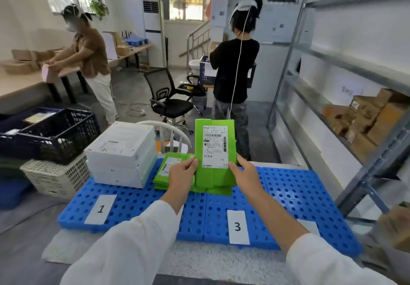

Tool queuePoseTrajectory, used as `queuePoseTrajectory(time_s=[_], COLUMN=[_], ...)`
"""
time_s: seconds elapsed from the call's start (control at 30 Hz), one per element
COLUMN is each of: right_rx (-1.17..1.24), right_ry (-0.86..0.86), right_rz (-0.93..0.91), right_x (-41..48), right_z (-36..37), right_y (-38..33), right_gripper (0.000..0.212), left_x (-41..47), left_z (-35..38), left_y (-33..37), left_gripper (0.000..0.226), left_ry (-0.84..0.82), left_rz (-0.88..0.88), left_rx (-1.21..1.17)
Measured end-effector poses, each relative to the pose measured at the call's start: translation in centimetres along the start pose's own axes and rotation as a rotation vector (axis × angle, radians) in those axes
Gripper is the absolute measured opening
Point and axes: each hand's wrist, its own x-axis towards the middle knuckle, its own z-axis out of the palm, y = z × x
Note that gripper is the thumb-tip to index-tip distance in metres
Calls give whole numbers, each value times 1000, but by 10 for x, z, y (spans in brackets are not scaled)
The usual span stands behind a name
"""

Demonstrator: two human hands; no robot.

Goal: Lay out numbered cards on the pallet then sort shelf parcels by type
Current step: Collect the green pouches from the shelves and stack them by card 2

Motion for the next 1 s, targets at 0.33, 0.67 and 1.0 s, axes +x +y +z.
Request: queuePoseTrajectory(time_s=[0.33, 0.67, 1.0], right_rx=[-39, -105, -192], right_ry=[-134, -191, -167], right_rz=[64, 211, 298], right_x=[61, 128, 207], right_z=[27, 124, 196], right_y=[24, 39, 63], right_gripper=[41, 46, 43], left_x=[50, 144, 241], left_z=[-2, -59, -88], left_y=[-27, -64, -92], left_gripper=[33, 28, 23], left_ry=[74, 91, -10], left_rz=[-82, -206, -265], left_rx=[-18, 4, 89])
